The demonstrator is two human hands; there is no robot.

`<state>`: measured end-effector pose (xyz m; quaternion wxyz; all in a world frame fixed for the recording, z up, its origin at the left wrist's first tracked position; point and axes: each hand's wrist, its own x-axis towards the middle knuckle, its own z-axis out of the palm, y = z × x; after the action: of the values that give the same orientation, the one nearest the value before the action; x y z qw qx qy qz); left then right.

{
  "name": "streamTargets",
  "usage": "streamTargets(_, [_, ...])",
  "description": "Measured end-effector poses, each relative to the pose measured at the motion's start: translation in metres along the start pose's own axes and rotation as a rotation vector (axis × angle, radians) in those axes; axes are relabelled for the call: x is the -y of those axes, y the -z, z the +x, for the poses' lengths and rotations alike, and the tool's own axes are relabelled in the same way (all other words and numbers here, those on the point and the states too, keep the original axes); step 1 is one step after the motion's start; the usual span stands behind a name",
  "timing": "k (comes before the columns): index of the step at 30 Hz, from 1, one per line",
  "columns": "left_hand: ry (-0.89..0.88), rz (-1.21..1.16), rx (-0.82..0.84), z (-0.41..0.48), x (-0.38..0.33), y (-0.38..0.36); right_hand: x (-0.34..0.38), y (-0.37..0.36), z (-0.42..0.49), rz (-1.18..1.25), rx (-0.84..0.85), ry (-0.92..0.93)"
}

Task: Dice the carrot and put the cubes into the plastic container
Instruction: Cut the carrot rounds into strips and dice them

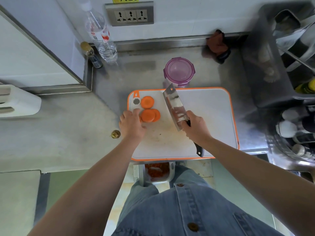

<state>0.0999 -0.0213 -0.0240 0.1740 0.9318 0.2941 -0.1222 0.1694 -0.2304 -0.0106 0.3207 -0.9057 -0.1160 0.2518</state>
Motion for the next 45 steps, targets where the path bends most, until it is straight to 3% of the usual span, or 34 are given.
streamTargets(10, [-0.008,-0.031,-0.005,0.003,0.009,-0.005,-0.005,-0.002,-0.001,0.008,0.005,-0.009])
streamTargets(16, [0.051,-0.275,-0.197,0.001,0.008,0.005,-0.004,-0.001,0.000,0.037,0.004,-0.031])
streamTargets(21, [-0.139,-0.223,-0.094,0.011,-0.008,-0.002,-0.003,0.000,0.001,0.036,0.007,-0.053])
streamTargets(25, [-0.123,-0.180,-0.013,0.013,-0.018,-0.010,-0.002,0.003,0.000,0.034,0.019,-0.056])
streamTargets(33, [-0.108,-0.203,-0.036,0.013,-0.024,-0.007,-0.007,0.011,-0.002,0.028,0.029,-0.040])
streamTargets(38, [-0.230,-0.216,-0.092,0.009,-0.042,-0.009,-0.017,0.026,-0.008,0.033,-0.003,-0.040])
streamTargets(45, [-0.379,-0.193,0.046,-0.008,-0.100,-0.047,-0.050,0.054,-0.028,-0.168,-0.079,0.002])
